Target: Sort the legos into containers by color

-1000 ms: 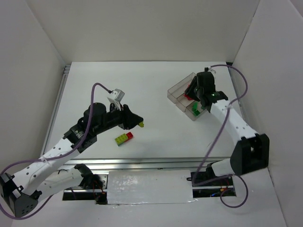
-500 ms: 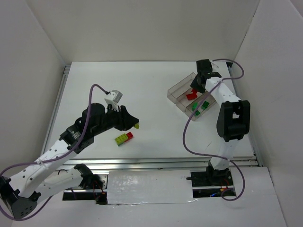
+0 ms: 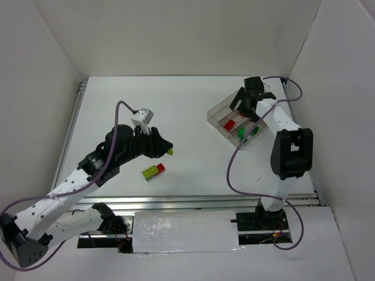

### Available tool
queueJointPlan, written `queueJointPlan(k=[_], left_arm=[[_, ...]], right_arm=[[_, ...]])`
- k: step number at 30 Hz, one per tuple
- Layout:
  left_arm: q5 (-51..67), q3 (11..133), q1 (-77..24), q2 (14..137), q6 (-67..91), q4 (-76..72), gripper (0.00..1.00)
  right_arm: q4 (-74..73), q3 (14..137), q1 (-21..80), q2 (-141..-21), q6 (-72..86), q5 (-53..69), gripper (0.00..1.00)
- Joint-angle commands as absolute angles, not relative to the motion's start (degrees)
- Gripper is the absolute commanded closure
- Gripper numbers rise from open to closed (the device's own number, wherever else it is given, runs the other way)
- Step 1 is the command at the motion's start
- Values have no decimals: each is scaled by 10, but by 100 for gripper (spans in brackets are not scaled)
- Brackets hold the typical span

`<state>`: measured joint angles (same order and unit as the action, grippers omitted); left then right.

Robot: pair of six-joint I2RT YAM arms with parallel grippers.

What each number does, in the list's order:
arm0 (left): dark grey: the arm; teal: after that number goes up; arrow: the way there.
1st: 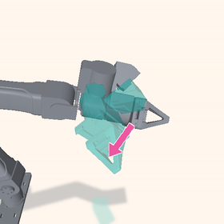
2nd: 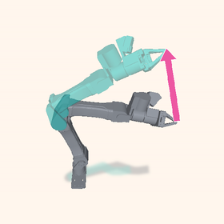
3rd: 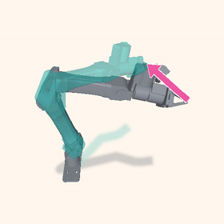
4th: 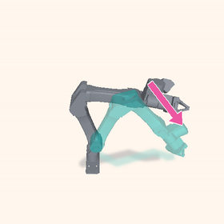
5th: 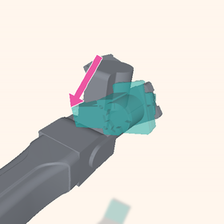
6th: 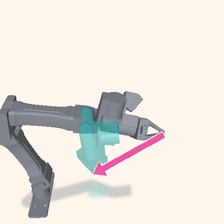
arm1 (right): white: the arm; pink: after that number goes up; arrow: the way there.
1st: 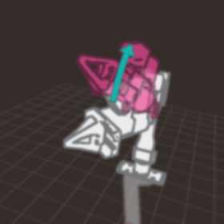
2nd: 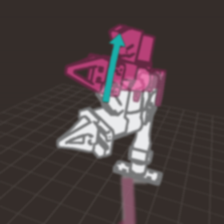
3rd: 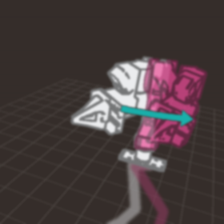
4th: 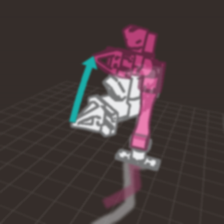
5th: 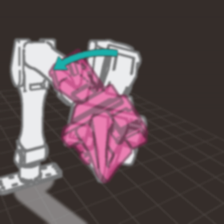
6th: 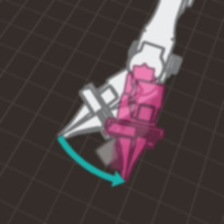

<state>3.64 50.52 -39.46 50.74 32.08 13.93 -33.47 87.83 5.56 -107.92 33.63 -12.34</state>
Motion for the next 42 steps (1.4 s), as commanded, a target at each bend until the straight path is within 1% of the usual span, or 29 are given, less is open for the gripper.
queueJointPlan(k=[1,2,3,4,5,6,7,8,9,10,11,12,14,15,16,17,18,19,24,28,29,30,31,32,33,37,38,40,42], left_arm=[[6,550,-393,575,334,70,100],[3,562,-392,602,333,57,100],[3,576,-392,628,332,45,100],[3,609,-391,687,326,17,100],[3,627,-390,719,323,5,100],[3,650,-388,750,320,-8,100],[3,697,-388,816,309,-33,100],[3,725,-388,852,303,-42,100],[-23,788,-388,926,291,-48,100],[-25,823,-387,961,284,-54,100],[-25,857,-386,1001,275,-55,100],[-17,937,-386,1079,259,-53,100],[-10,1026,-385,1158,245,-33,100],[-5,1124,-385,1236,235,-19,100],[-5,1174,-386,1271,229,-7,100],[-5,1215,-386,1305,225,15,98],[-5,1282,-386,1357,219,16,92],[-5,1304,-387,1375,213,11,89],[-24,1302,-388,1417,195,-94,74],[-5,1331,-388,1452,192,-101,59],[-5,1332,-388,1461,192,-101,46],[-5,1326,-388,1461,192,-107,37],[-5,1312,-388,1457,193,-119,26],[-4,1275,-388,1452,195,-137,17],[-5,1262,-388,1441,195,-149,1],[-30,1246,-386,1411,200,-140,0],[-46,1225,-385,1393,200,-130,1],[-102,1155,-387,1312,199,-117,1],[-148,1104,-388,1202,192,-89,1]], right_arm=[[-325,816,53,-916,351,-90,0],[-293,743,52,-874,356,-75,0],[-282,710,52,-835,358,-60,0],[-274,677,54,-754,362,-51,0],[-261,619,56,-712,364,-33,0],[-262,597,57,-676,365,-25,0],[-265,564,65,-609,363,-19,0],[-281,554,68,-579,363,-10,0],[-291,546,68,-553,362,-4,0],[-298,538,69,-508,358,-3,0],[-313,530,69,-488,351,-3,0],[-336,536,68,-464,339,-3,0],[-366,551,68,-455,335,-7,0],[-373,556,68,-448,331,-1,0],[-379,561,67,-444,330,19,0],[-382,560,67,-438,328,32,0],[-381,557,68,-426,328,46,0],[-386,553,68,-418,330,61,0],[-403,543,69,-365,327,68,0],[-403,539,69,-342,323,73,0],[-400,538,70,-340,323,78,0],[-398,537,70,-342,323,83,0],[-391,535,69,-344,323,88,0],[-387,534,69,-347,322,93,0],[-383,531,70,-356,322,94,0],[-368,520,71,-377,320,111,0],[-360,519,70,-380,320,115,1],[-352,512,71,-392,314,127,0],[-352,509,74,-413,310,135,0]])
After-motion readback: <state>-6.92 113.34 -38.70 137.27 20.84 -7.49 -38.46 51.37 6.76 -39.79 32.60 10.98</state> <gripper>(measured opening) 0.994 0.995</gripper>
